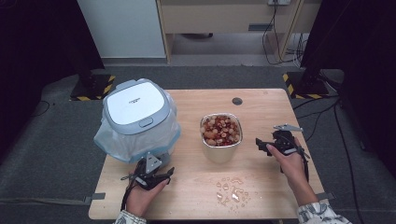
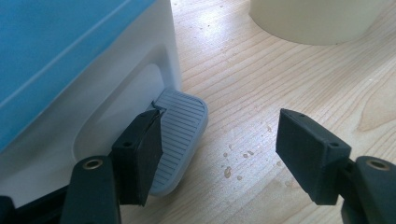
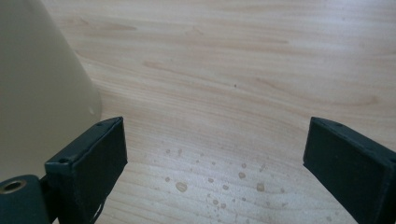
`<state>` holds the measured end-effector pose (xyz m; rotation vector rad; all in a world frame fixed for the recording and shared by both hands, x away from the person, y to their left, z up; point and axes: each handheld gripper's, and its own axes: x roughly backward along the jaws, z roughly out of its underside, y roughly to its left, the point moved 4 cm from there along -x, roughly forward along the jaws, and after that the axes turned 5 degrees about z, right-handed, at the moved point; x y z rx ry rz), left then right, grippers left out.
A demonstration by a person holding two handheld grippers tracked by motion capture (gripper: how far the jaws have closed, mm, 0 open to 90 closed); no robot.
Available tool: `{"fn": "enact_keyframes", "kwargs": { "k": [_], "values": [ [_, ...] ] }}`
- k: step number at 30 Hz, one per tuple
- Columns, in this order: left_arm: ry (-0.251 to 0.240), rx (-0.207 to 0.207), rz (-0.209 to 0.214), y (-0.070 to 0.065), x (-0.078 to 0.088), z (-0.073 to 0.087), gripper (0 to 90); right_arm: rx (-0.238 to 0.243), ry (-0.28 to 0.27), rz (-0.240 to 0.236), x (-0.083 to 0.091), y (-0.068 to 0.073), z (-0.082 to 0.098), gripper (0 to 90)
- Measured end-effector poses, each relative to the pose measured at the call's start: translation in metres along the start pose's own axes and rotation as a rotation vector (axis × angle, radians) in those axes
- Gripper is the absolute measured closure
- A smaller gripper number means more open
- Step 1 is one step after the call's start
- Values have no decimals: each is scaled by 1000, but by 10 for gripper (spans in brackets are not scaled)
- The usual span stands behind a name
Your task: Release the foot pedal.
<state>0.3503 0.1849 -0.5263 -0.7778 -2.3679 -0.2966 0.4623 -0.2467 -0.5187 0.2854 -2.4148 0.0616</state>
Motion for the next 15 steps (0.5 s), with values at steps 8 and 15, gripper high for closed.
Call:
{"fn": "enact_keyframes", "kwargs": {
  "k": [8,15],
  "values": [
    [3,-1,-1,1,0,0,305,2,72,33,-18,-1,15,68],
    [-1,2,-2,1,0,0,305,-14,103,33,-28,-4,26,73]
  ]
}}
